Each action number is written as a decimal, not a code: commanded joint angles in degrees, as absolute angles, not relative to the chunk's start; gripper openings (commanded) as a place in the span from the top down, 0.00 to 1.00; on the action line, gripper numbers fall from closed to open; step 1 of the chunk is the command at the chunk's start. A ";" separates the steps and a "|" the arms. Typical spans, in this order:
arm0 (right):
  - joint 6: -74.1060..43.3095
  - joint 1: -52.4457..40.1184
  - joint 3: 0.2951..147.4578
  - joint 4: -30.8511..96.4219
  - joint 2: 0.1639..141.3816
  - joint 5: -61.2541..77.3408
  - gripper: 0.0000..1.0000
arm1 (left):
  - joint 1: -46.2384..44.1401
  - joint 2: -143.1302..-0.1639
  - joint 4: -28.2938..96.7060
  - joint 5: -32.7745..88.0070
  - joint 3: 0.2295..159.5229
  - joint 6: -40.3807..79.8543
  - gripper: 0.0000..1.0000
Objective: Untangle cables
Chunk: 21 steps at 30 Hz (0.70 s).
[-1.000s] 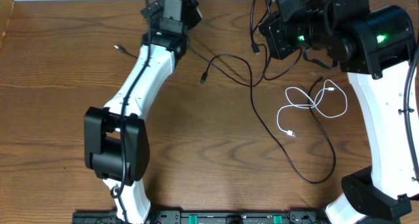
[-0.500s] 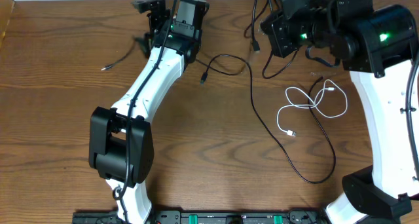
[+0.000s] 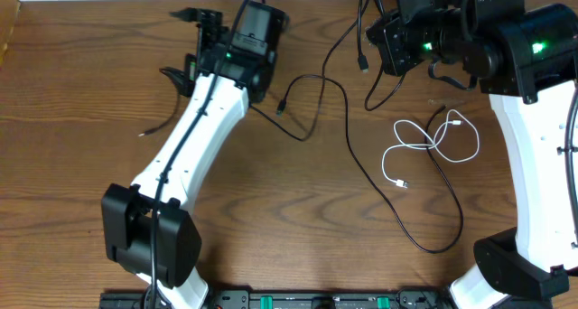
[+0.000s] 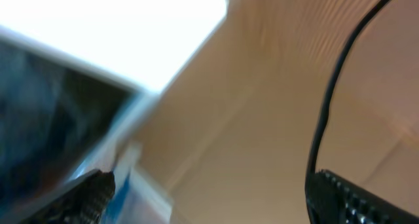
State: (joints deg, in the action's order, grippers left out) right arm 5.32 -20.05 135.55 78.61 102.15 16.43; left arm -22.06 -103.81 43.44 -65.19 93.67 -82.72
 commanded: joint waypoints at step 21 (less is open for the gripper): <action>6.31 -19.05 135.63 77.67 102.32 17.76 0.99 | -25.10 -102.54 66.54 -57.58 93.86 -59.22 0.00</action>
